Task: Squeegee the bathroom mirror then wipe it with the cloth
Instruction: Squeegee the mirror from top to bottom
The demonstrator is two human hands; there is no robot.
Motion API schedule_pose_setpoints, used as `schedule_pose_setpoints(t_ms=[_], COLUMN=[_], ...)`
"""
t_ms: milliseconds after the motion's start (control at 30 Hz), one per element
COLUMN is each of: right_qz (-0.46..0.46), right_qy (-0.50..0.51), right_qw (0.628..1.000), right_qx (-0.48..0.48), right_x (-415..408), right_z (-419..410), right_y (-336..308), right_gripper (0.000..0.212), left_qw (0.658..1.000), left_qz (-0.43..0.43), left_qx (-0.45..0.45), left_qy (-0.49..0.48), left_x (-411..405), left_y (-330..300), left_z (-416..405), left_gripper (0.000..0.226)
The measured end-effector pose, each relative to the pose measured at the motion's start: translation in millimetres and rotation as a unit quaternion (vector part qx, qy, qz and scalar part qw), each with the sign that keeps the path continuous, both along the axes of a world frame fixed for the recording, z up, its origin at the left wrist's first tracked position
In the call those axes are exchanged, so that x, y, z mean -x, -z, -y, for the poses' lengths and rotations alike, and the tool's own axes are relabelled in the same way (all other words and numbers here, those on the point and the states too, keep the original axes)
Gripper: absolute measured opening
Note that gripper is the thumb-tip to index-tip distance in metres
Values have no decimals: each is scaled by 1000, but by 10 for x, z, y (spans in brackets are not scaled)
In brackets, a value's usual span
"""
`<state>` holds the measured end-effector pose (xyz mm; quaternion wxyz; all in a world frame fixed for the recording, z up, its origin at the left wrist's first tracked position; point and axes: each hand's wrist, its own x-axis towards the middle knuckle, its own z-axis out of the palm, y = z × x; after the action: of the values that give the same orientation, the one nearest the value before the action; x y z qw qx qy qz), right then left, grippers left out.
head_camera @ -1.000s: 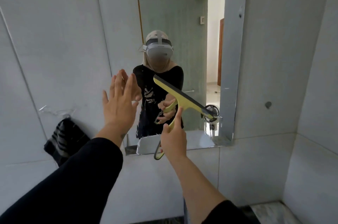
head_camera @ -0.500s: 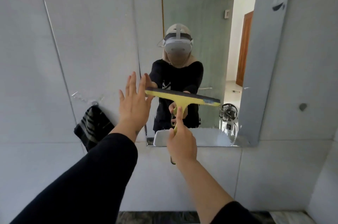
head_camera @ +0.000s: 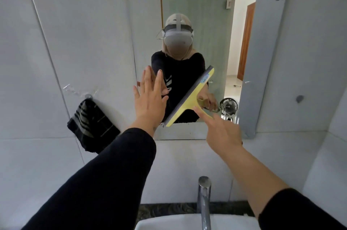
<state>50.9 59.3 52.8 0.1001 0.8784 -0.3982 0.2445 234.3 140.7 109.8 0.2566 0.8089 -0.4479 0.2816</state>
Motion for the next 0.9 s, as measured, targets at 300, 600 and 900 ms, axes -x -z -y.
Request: schedule_pose_setpoints(t_ms=[300,600,900], right_qz=[57,234,371], right_qy=[54,39,20], right_qw=[994,937,825], right_qx=[-72,-256,-427], right_x=[454,577,246], right_z=[309,451,202], right_y=[159,504,805], right_gripper=[92,82,78], left_qw=[1000,998,997], left_qz=[15,29,12], left_qx=[4,39,56], left_qy=[10,35,52], left_x=[178,100,74], left_y=[69,138,182], left_z=[249,337,361], left_gripper=[82,82,85])
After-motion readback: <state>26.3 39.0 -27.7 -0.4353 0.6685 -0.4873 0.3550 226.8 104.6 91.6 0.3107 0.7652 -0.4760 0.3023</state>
